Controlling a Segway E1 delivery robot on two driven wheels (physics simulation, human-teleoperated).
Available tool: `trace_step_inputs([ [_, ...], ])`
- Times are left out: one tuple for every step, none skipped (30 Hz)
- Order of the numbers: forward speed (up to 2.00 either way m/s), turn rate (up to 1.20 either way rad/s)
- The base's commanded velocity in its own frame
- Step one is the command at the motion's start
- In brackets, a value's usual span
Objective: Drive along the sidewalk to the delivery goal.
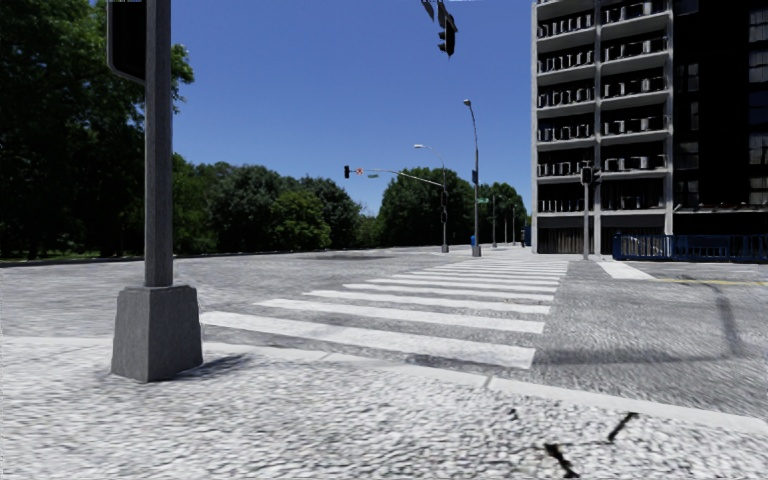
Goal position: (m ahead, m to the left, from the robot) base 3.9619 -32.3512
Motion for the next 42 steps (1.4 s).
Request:
trace_step_inputs([
  [2.0,-0.58],
  [2.0,-0.58],
  [2.0,-0.57],
  [2.0,-0.48],
  [2.0,-0.43],
  [2.0,-0.41],
  [2.0,-0.41],
  [2.0,-0.41],
  [2.0,-0.41],
  [2.0,-0.41],
  [2.0,-0.4],
  [2.0,-0.38],
  [2.0,-0.31],
  [2.0,-0.31],
  [2.0,-0.21],
  [2.0,-0.09],
  [2.0,0.0],
  [2.0,0.0],
  [2.0,0.0],
  [2.0,0.0],
  [2.0,0.0],
  [2.0,0.0],
  [2.0,0.0],
  [2.0,0.0],
  [2.0,0.0],
  [2.0,-0.01],
  [1.94,-0.04],
  [1.82,-0.04],
  [1.82,-0.04],
  [1.64,-0.06],
  [1.45,-0.09],
  [1.37,-0.1],
  [1.37,-0.1],
  [1.35,-0.1],
  [1.34,-0.11],
  [1.34,-0.11],
  [1.34,-0.11],
  [1.34,-0.13],
  [1.34,-0.19],
  [1.34,-0.24],
  [1.34,-0.24],
  [1.34,-0.26],
])
